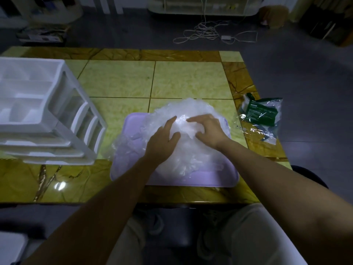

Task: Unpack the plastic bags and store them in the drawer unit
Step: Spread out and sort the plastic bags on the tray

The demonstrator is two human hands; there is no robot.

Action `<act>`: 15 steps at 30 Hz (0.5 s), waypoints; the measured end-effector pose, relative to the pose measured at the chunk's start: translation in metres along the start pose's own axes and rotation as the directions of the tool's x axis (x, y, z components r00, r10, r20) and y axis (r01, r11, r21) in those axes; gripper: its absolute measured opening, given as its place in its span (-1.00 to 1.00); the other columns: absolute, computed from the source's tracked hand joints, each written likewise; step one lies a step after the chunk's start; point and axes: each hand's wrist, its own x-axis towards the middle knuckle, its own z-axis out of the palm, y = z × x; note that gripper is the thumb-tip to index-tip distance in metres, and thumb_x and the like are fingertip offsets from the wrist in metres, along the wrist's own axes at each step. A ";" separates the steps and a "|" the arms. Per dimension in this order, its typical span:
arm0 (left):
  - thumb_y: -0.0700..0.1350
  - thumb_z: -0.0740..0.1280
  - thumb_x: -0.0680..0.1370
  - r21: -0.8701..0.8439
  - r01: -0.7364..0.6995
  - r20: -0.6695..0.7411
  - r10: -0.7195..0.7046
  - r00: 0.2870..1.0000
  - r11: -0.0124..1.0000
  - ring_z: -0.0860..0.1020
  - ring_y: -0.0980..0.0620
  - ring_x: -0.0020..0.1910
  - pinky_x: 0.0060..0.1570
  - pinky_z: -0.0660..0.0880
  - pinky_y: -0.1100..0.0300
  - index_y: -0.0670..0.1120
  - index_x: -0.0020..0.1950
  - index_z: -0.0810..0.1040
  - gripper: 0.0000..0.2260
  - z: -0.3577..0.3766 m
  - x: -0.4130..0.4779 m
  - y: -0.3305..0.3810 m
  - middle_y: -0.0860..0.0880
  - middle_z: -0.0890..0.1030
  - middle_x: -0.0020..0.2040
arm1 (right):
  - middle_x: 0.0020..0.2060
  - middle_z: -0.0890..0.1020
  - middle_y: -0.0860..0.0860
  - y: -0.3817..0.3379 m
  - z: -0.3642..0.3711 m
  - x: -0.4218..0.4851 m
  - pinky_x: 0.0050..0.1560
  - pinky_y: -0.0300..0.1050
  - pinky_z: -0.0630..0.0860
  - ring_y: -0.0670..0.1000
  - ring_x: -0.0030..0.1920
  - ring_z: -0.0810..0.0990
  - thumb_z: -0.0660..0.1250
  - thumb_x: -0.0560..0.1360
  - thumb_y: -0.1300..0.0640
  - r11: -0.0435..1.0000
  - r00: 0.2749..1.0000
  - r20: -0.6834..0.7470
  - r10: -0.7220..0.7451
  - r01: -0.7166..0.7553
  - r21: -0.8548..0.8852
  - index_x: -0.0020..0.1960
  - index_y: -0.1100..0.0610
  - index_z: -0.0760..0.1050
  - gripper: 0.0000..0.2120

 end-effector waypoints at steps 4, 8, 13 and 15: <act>-0.05 0.11 0.58 -0.263 0.117 -0.032 -0.130 0.991 0.958 0.54 -0.08 0.04 0.19 0.47 -0.01 0.22 0.45 0.26 -0.57 -0.009 0.006 0.010 -0.08 0.57 0.15 | 0.00 0.55 -0.11 -0.036 -0.009 -0.026 0.10 -0.12 0.26 -0.07 0.02 0.46 0.20 0.39 -0.28 0.980 0.973 -0.231 -0.008 0.053 0.190 0.11 -0.06 0.52 -0.57; 0.02 0.06 0.62 -0.332 0.203 0.031 -0.205 0.978 0.921 0.53 -0.02 -0.09 0.03 0.48 0.07 0.24 0.46 0.23 -0.60 -0.016 0.001 0.021 -0.08 0.56 0.03 | 0.20 0.40 -0.10 -0.052 -0.010 -0.045 0.14 -0.14 0.42 -0.03 0.08 0.46 0.36 0.29 -0.36 0.886 0.995 0.094 0.032 -0.071 0.458 0.37 -0.11 0.22 -0.26; 0.10 0.08 0.63 -0.442 0.304 0.034 -0.323 0.946 0.844 0.46 0.05 0.12 -0.04 0.41 0.32 0.10 0.41 0.38 -0.64 -0.023 -0.003 0.028 0.01 0.48 0.29 | 0.21 0.35 -0.03 -0.046 -0.011 -0.053 -0.08 -0.34 0.38 -0.07 0.03 0.49 0.52 0.37 0.05 0.910 0.986 0.162 -0.045 -0.026 0.413 0.35 -0.10 0.28 -0.36; 0.17 0.10 0.60 -0.489 0.325 0.074 -0.332 0.940 0.809 0.53 -0.02 0.03 -0.28 0.54 0.23 0.11 0.37 0.40 -0.63 -0.025 -0.003 0.028 -0.04 0.53 0.21 | -0.09 0.49 -0.02 -0.048 -0.014 -0.051 -0.18 -0.29 0.36 -0.07 -0.21 0.46 0.39 0.47 0.18 0.912 0.995 0.091 -0.031 -0.009 0.409 -0.04 -0.01 0.52 -0.87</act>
